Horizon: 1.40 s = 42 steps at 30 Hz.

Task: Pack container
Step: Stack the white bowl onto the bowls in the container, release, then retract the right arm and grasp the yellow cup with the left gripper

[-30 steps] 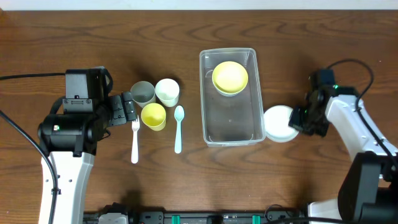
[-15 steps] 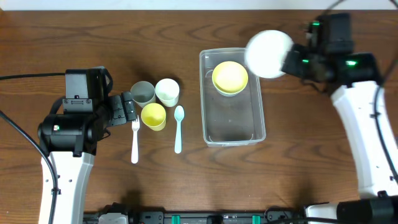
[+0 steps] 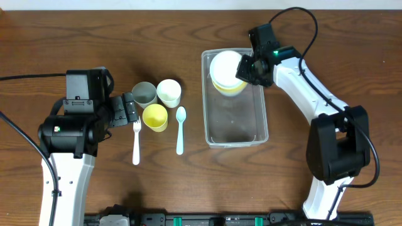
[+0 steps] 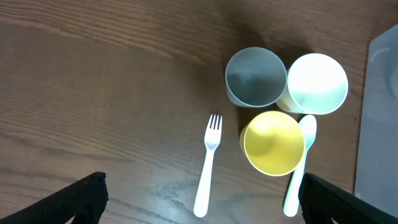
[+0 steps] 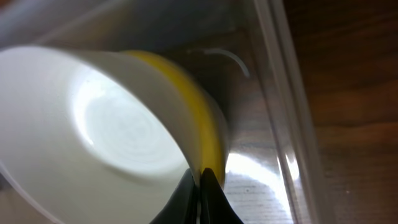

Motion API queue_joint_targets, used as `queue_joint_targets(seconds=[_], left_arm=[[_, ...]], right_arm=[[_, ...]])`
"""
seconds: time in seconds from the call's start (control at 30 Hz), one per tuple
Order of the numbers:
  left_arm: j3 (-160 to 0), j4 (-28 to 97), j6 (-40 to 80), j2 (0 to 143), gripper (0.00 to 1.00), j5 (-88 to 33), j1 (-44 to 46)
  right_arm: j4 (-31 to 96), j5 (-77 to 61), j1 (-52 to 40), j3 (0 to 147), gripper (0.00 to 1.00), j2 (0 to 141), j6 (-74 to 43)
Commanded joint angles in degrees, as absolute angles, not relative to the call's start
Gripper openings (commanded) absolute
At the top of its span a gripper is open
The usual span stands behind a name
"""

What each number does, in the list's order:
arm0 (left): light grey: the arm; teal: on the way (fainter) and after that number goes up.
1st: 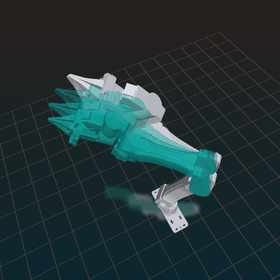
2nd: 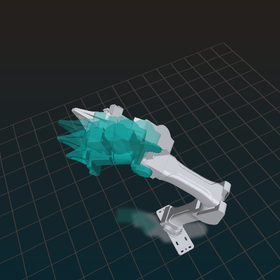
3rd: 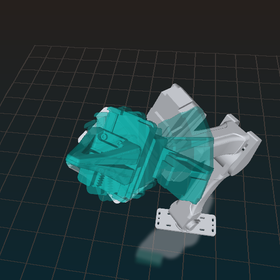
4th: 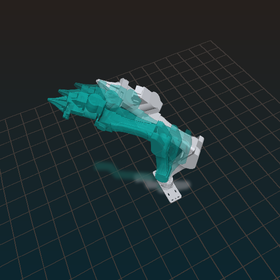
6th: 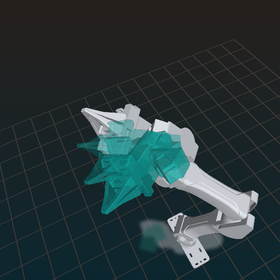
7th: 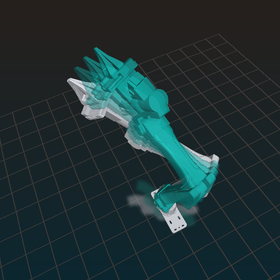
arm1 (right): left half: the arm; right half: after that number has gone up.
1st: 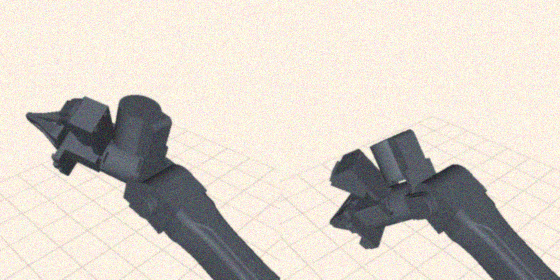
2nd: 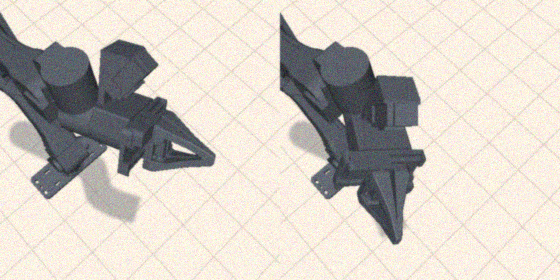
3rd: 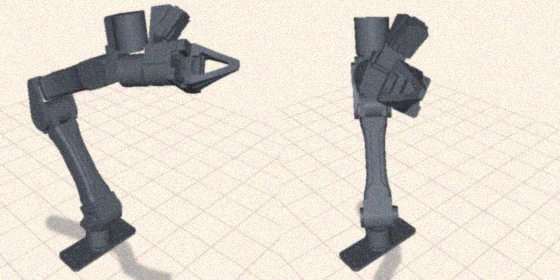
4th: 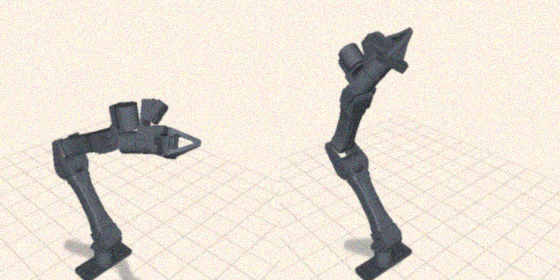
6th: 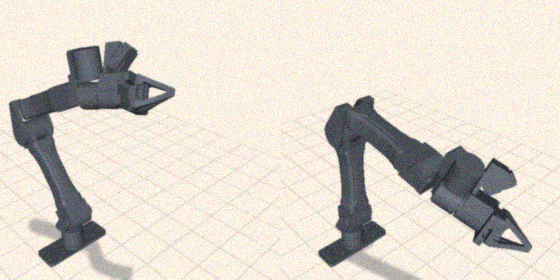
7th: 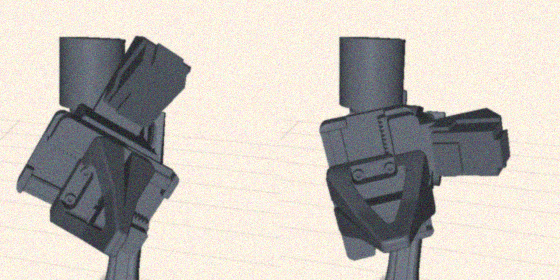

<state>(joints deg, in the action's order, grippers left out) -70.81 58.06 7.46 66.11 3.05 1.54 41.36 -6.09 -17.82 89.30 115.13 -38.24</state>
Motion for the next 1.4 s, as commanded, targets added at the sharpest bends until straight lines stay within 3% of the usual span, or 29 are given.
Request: queue_joint_targets(seconds=[0.0,0.03,0.13,0.23,0.37,0.5,0.73,0.9,1.03,1.2,1.37], left_arm=[[-71.79,58.06,7.14,65.91,0.98,3.70,1.26],[-71.79,58.06,7.14,65.91,0.98,3.70,1.26],[-71.79,58.06,7.14,65.91,0.98,3.70,1.26],[-71.79,58.06,7.14,65.91,0.98,3.70,1.26],[-71.79,58.06,7.14,65.91,0.98,3.70,1.26],[-71.79,58.06,7.14,65.91,0.98,3.70,1.26],[-71.79,58.06,7.14,65.91,0.98,3.70,1.26],[-71.79,58.06,7.14,65.91,0.98,3.70,1.26],[-71.79,54.04,7.38,65.91,0.98,3.66,1.26],[-71.79,51.55,8.23,65.87,0.98,3.68,1.26],[-71.79,51.59,8.25,65.87,0.98,3.05,1.26]], right_arm=[[41.30,-7.33,-17.72,89.58,0.01,114.76,-37.04],[41.34,-8.14,-17.76,89.67,0.02,114.72,-36.12],[41.60,-11.49,-17.74,90.72,0.23,114.41,-33.65],[42.98,-12.23,-17.58,92.55,0.29,113.12,-32.86],[46.28,-11.33,-17.15,96.09,0.30,108.68,-31.38],[53.54,-3.60,-14.68,99.79,0.47,102.24,-31.18],[65.39,1.08,2.13,100.49,0.63,92.20,-30.52],[71.02,-2.26,14.37,99.22,0.63,92.38,-25.41],[70.81,-1.54,17.91,95.09,0.70,92.38,-24.77],[64.71,-1.52,19.51,85.36,0.99,92.38,-24.82],[60.64,-1.52,20.21,77.56,0.99,92.38,-24.80]])
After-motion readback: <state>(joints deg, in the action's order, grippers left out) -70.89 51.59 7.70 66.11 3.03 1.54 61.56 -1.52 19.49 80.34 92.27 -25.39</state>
